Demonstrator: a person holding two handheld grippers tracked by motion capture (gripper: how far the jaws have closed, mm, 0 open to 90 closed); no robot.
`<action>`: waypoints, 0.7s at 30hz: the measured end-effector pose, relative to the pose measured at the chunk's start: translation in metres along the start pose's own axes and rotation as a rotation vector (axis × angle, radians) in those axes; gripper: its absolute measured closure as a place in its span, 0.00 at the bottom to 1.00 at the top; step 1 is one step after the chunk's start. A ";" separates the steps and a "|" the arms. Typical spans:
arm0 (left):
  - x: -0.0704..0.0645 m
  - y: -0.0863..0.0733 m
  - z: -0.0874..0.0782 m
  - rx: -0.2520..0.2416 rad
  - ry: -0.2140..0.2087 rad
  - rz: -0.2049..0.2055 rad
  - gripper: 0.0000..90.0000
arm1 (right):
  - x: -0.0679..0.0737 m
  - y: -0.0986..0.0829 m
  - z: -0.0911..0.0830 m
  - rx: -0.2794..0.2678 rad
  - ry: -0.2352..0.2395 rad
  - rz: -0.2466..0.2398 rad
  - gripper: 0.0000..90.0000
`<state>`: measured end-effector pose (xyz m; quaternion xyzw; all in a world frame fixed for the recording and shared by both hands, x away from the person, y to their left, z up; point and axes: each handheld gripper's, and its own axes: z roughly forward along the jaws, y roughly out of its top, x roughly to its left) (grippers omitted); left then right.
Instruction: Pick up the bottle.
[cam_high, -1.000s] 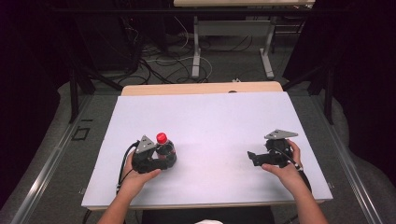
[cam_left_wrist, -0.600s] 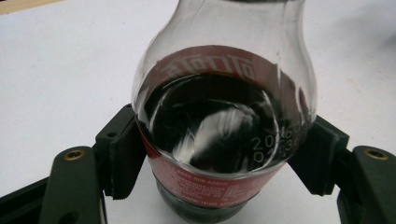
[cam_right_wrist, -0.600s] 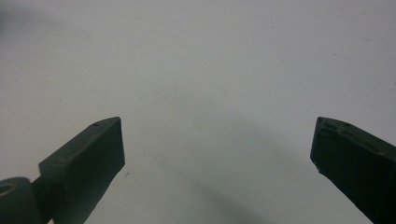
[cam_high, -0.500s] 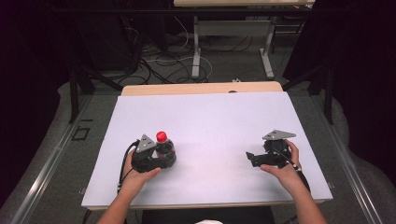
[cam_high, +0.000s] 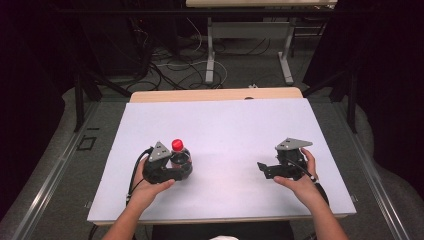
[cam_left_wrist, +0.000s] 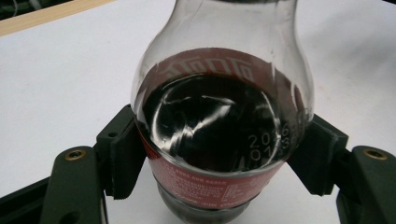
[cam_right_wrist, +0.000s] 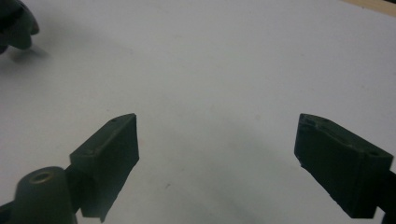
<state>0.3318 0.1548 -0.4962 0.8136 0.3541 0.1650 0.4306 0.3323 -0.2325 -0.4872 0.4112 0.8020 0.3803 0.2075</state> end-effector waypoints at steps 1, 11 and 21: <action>-0.002 0.003 0.001 0.006 -0.004 0.015 0.33 | 0.002 0.003 -0.001 -0.004 0.002 0.001 0.16; -0.025 0.026 0.013 -0.008 -0.057 0.046 0.33 | 0.030 0.037 -0.016 -0.058 0.085 -0.078 0.18; -0.043 0.043 0.031 -0.002 -0.086 0.066 0.33 | 0.049 0.066 -0.018 -0.061 0.139 -0.152 0.23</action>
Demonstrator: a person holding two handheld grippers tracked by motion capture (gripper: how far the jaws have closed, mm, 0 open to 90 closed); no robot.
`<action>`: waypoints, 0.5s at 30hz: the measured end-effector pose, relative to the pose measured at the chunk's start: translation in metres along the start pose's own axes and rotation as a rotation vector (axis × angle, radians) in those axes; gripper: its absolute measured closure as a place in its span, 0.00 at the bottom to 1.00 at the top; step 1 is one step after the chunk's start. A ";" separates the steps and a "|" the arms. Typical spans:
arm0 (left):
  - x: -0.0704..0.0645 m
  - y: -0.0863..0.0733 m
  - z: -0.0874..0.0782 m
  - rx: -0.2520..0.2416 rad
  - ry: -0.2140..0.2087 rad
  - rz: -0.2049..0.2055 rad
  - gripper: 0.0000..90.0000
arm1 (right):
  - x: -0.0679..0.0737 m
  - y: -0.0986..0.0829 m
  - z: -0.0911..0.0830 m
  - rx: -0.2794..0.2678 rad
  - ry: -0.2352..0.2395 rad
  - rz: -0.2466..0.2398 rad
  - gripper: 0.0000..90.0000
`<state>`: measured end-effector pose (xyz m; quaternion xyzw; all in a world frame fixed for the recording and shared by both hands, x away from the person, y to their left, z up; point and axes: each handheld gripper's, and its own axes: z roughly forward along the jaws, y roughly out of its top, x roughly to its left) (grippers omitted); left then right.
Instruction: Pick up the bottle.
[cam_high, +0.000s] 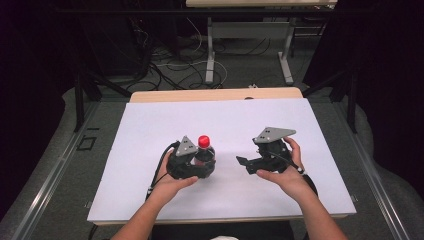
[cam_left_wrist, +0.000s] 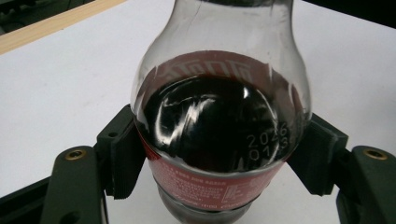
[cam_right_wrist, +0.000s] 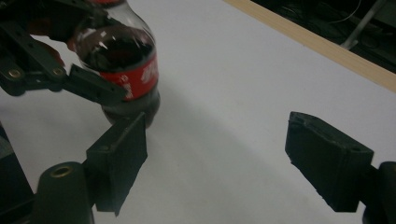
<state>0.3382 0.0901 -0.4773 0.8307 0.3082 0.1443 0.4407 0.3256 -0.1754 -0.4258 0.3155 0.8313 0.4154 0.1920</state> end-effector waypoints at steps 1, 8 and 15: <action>-0.001 0.002 0.002 0.002 -0.006 -0.005 0.33 | 0.001 0.002 0.001 -0.013 -0.003 -0.005 0.23; -0.005 0.013 0.020 -0.001 -0.018 0.001 0.33 | 0.000 0.020 0.004 -0.045 0.018 -0.004 0.26; -0.010 0.019 0.036 -0.001 -0.032 0.001 0.33 | -0.005 0.031 0.004 -0.083 0.024 -0.008 0.28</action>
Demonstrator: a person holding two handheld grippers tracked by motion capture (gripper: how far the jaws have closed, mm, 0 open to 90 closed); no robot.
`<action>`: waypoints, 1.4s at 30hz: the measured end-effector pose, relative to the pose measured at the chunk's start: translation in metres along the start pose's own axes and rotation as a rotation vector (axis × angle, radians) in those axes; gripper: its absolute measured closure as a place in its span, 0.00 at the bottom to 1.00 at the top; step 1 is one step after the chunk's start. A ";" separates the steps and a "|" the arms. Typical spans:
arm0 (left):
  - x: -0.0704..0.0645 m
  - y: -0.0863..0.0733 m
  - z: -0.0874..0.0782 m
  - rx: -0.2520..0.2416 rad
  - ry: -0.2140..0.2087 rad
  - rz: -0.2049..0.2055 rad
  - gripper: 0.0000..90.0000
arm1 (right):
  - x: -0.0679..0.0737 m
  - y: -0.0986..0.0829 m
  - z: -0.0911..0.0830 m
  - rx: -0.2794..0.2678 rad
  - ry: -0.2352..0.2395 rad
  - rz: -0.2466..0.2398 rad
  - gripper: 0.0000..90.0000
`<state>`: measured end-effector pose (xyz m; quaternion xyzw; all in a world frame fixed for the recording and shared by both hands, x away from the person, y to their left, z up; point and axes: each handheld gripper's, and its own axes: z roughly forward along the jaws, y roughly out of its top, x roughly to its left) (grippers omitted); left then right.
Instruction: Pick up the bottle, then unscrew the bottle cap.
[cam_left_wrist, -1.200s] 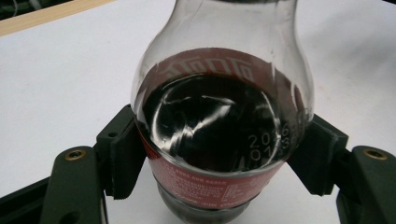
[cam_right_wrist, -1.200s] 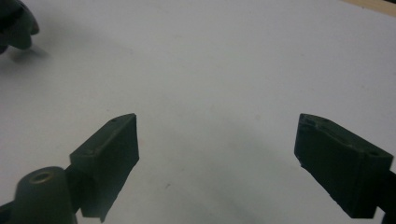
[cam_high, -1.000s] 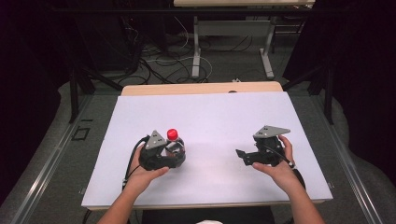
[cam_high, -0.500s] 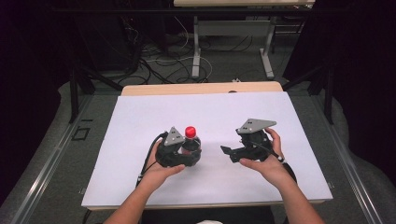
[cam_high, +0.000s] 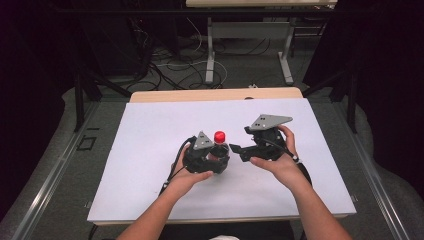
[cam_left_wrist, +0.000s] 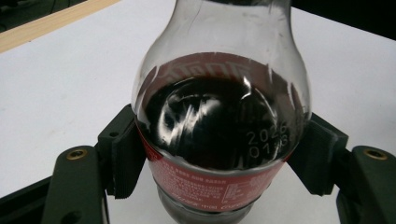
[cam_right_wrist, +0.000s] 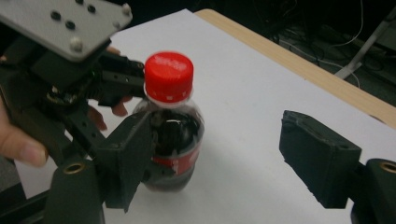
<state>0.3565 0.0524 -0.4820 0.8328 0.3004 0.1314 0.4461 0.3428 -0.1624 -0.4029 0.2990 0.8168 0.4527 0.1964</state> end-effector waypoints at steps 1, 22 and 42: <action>0.000 0.000 0.000 0.000 0.000 0.000 0.33 | 0.000 0.000 0.000 -0.008 -0.009 -0.003 0.28; -0.012 -0.003 0.019 0.002 -0.023 0.009 0.33 | 0.004 0.008 0.013 -0.006 0.060 -0.002 0.53; -0.015 -0.008 0.019 -0.020 -0.029 -0.014 0.33 | 0.012 0.010 0.031 0.005 0.032 0.097 0.68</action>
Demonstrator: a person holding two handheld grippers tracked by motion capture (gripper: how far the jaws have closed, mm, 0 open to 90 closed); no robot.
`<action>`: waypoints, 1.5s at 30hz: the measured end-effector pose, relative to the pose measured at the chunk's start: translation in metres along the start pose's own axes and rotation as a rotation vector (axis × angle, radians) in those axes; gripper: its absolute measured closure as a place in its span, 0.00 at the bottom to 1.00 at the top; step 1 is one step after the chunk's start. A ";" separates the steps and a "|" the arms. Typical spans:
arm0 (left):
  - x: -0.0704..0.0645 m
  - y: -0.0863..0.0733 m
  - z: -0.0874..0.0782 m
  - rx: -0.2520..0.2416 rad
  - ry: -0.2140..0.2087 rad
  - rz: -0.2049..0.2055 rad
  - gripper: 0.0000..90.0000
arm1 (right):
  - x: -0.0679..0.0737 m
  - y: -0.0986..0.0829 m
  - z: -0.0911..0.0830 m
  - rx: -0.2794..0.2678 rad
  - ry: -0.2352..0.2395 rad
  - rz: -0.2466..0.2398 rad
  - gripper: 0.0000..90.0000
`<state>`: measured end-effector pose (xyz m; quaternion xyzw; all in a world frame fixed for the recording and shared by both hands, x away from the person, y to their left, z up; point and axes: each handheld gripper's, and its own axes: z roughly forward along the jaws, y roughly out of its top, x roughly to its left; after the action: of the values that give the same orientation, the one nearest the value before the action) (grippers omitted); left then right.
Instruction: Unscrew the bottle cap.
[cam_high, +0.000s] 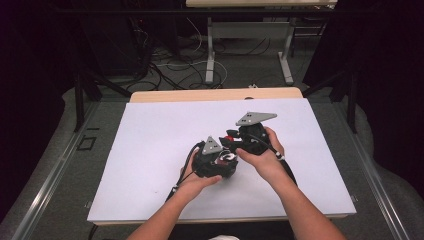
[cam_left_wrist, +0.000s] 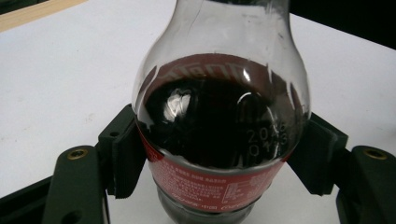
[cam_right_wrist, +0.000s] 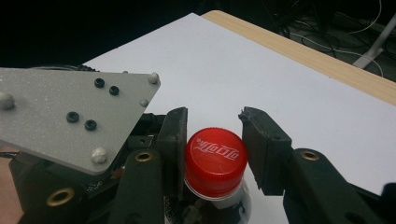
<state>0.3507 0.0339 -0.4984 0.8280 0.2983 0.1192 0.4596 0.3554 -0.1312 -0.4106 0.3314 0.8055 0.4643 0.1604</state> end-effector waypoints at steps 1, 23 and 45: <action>0.000 0.000 0.000 0.000 -0.007 -0.005 0.33 | 0.000 0.000 0.000 0.000 0.006 0.001 0.68; 0.002 0.000 -0.006 0.011 -0.001 0.023 0.33 | -0.005 0.001 0.006 0.032 0.069 0.014 0.67; -0.001 -0.002 -0.012 -0.021 -0.086 0.048 0.33 | -0.028 0.014 0.004 0.100 0.395 -0.240 0.67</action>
<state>0.3437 0.0421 -0.4933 0.8343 0.2570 0.0975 0.4778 0.3836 -0.1428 -0.4028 0.1435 0.8769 0.4573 0.0371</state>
